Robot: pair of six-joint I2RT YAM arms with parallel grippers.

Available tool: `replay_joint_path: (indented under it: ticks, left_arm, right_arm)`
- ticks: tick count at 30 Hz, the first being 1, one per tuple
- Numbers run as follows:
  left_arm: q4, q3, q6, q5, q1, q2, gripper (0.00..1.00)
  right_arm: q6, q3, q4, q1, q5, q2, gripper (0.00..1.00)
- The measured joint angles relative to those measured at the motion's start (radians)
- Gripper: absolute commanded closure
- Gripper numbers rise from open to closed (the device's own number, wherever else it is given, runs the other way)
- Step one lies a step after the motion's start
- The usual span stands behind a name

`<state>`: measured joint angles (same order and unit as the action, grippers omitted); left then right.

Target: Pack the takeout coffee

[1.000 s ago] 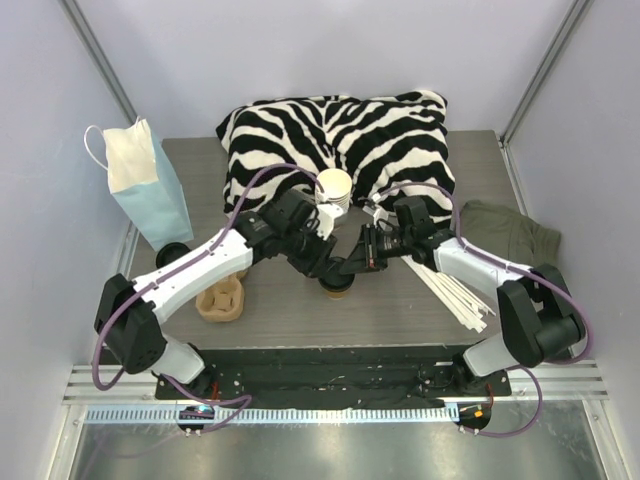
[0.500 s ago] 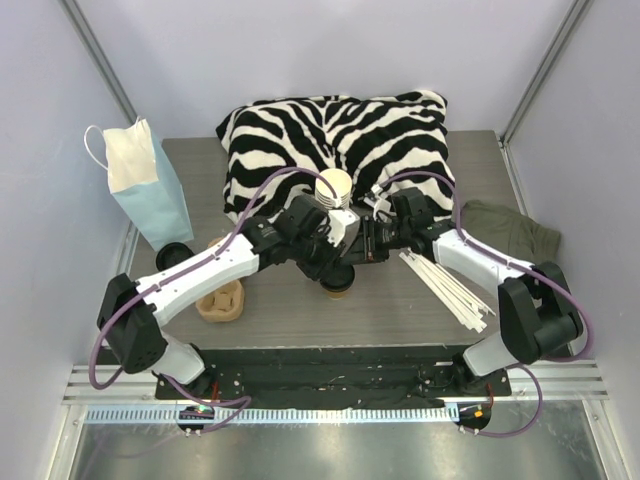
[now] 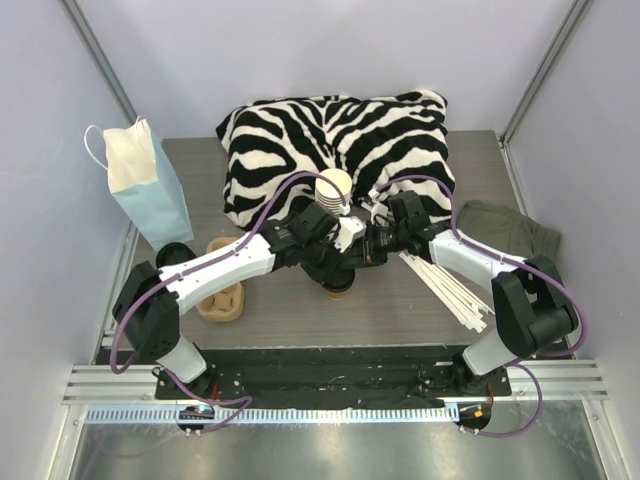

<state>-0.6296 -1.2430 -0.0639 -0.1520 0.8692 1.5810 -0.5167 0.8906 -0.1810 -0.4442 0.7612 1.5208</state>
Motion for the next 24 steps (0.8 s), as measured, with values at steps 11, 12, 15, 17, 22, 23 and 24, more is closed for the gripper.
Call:
replay_joint_path:
  ticks: [11, 12, 15, 17, 22, 23, 24]
  left_arm:
    - [-0.079, -0.144, 0.018, 0.005, 0.002, -0.052, 0.78]
    - [-0.077, -0.153, 0.018, 0.004, 0.003, -0.059, 0.78]
    - [-0.075, -0.151, 0.016, 0.001, 0.008, -0.069, 0.78]
    - [-0.060, -0.126, 0.016, -0.002, 0.013, -0.069, 0.79]
    - [-0.042, 0.003, 0.020, 0.000, 0.014, -0.039, 0.80]
    - [-0.041, 0.023, 0.020, 0.001, 0.014, -0.028, 0.80]
    - [-0.044, 0.044, 0.021, 0.003, 0.013, -0.015, 0.80]
  right_arm:
    - [0.001, 0.000, -0.009, -0.004, -0.001, -0.005, 0.83]
    - [0.003, 0.000, -0.009, -0.005, -0.001, -0.005, 0.82]
    - [0.006, 0.000, -0.010, -0.006, -0.001, -0.005, 0.83]
    - [0.008, 0.000, -0.011, -0.006, -0.001, -0.005, 0.83]
    - [0.014, 0.000, -0.011, -0.006, -0.001, -0.005, 0.83]
    - [0.014, 0.000, -0.011, -0.006, -0.001, -0.005, 0.84]
    - [0.016, 0.000, -0.013, -0.006, -0.001, -0.005, 0.84]
